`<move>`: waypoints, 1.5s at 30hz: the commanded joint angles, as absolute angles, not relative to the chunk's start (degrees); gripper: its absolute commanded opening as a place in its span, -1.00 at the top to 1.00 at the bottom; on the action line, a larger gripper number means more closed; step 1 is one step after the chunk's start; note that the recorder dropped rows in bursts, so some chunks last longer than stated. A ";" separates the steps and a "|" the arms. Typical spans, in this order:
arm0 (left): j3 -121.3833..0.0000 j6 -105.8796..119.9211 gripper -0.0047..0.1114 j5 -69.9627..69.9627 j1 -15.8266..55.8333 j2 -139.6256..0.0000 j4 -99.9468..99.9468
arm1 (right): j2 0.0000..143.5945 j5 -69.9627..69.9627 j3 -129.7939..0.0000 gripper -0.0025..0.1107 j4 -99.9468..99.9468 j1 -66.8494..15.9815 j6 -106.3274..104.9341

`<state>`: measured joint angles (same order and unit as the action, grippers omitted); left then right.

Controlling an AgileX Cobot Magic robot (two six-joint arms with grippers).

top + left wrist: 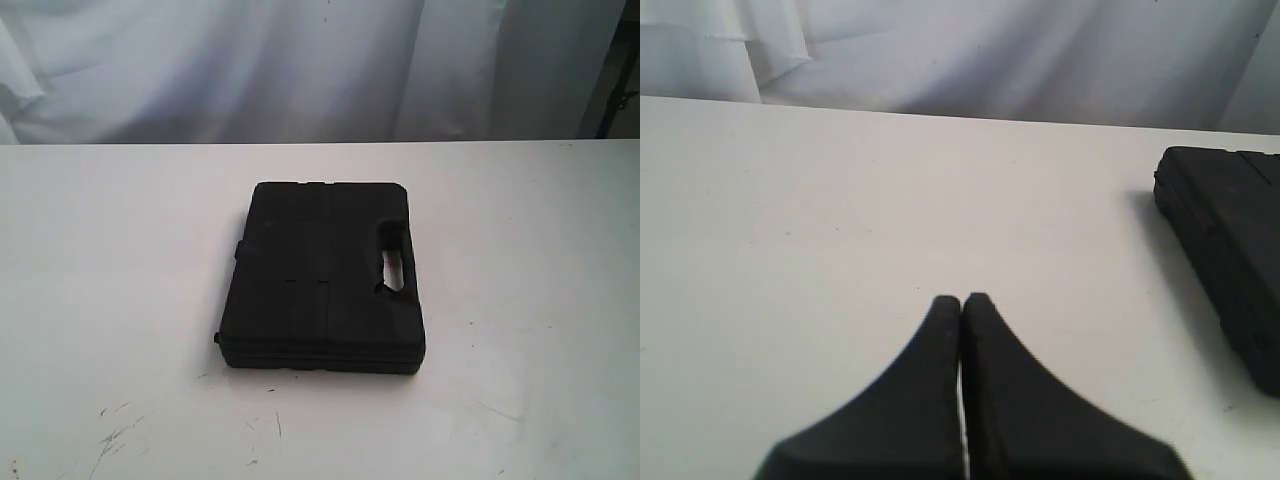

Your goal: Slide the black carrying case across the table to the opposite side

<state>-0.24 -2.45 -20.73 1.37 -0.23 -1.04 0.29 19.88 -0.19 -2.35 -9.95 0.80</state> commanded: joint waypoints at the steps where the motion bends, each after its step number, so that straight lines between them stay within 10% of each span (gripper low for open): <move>1: 0.00 -2.39 0.92 -19.74 1.26 0.00 -1.12 | 0.00 19.77 0.00 0.96 -2.43 -9.66 0.79; 21: 0.00 -2.39 0.92 -19.74 1.26 0.00 -1.12 | 0.00 18.26 0.00 0.96 -2.40 -9.66 0.79; 45: 0.00 -2.39 0.92 -19.74 1.26 0.00 -1.12 | 0.00 -17.10 0.00 0.96 -2.40 -9.66 0.79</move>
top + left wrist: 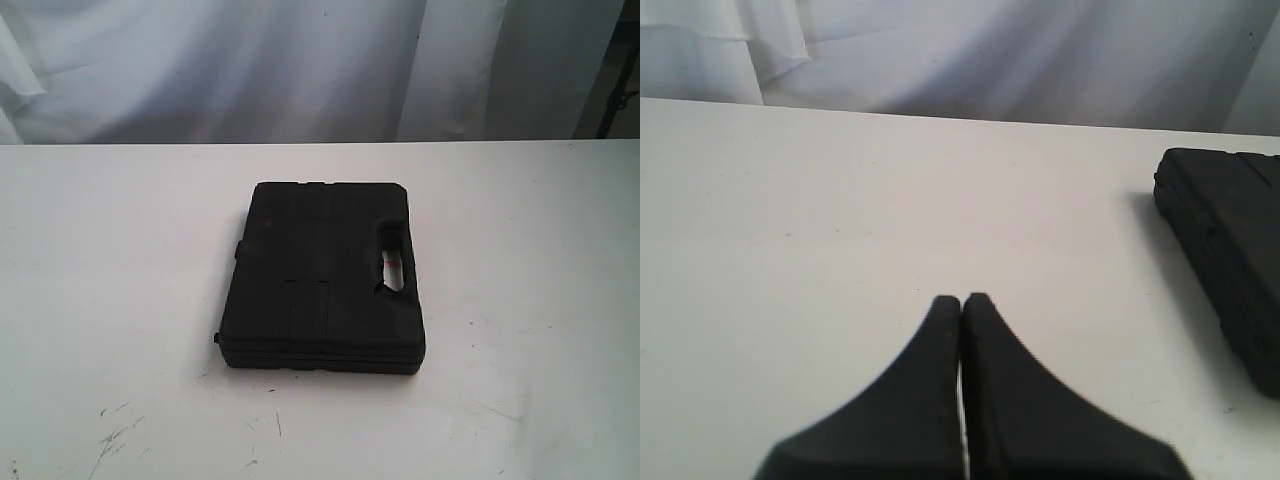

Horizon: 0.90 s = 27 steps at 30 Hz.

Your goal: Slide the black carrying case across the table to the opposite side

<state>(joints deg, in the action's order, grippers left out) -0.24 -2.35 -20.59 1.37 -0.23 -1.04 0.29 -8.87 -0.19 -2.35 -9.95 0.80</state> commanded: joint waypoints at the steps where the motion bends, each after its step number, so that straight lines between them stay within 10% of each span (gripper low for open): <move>1: 0.00 -2.39 0.92 -19.74 1.26 0.00 -1.12 | 0.00 -20.03 0.00 0.96 -2.40 -9.66 0.79; 12: 0.00 -2.39 0.92 -19.74 1.26 0.00 -1.12 | 0.00 -28.05 -2.30 0.96 -2.40 -9.66 3.39; 27: 0.00 -2.39 0.92 -19.74 1.26 0.00 -1.12 | 17.26 4.69 -27.81 0.96 -2.59 -9.66 3.39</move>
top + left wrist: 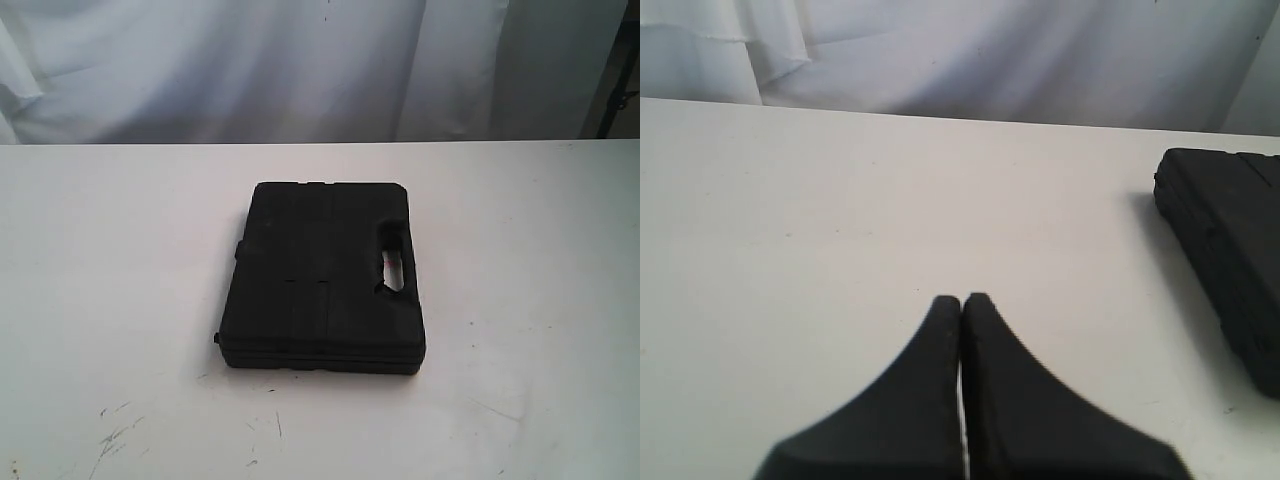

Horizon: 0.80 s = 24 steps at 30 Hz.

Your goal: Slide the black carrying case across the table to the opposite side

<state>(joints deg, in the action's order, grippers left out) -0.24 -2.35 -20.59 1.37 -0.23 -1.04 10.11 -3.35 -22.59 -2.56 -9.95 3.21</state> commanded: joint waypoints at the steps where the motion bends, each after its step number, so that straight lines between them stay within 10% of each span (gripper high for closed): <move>1: 0.00 -2.39 0.92 -19.74 1.26 0.00 -1.12 | 19.15 5.78 -28.84 0.96 -2.59 -9.66 3.39; 24: 0.00 -2.39 0.92 -19.74 1.26 0.00 -1.12 | 51.25 48.65 -37.27 0.96 -12.73 -13.81 1.67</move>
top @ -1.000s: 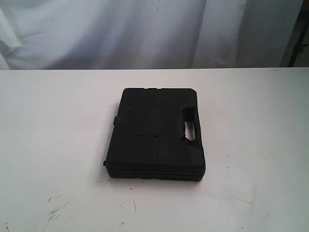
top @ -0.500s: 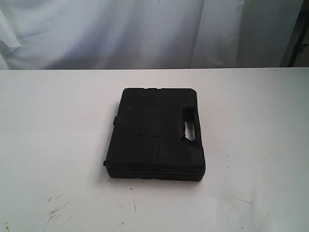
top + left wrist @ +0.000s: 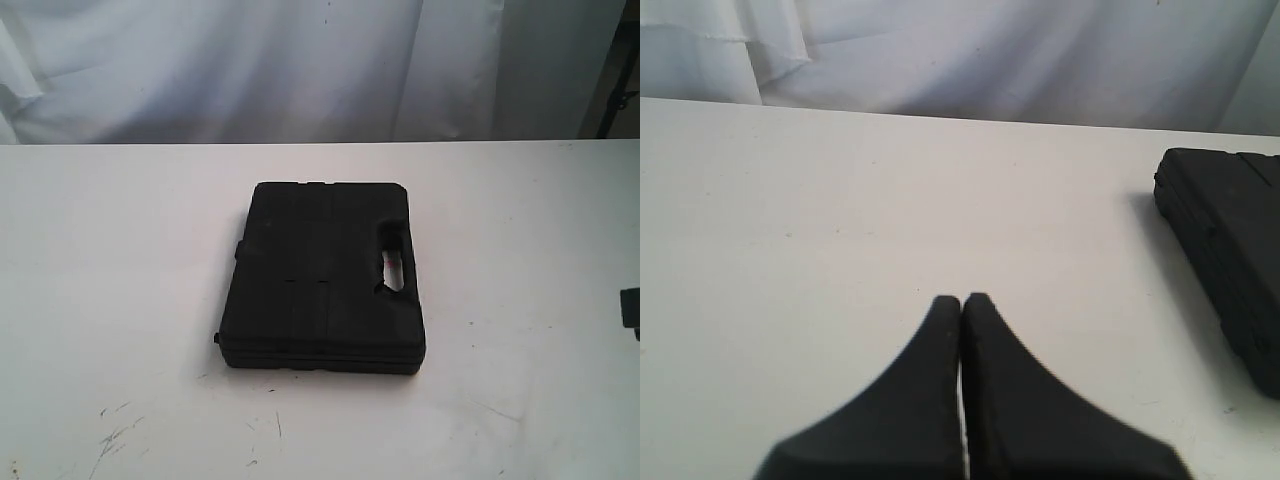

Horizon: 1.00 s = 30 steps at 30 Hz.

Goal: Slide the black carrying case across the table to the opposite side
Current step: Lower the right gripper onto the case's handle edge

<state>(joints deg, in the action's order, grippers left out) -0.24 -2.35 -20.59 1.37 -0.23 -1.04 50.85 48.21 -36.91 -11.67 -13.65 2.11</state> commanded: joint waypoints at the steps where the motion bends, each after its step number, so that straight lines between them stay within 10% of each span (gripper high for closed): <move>1: 0.00 -2.39 0.92 -19.74 1.26 0.00 -1.12 | 51.25 47.55 -37.27 0.96 -12.73 -13.81 1.77; 30: 0.00 -2.39 0.92 -19.74 1.26 0.00 -1.12 | 87.77 51.75 -67.36 0.96 -12.12 -21.80 9.38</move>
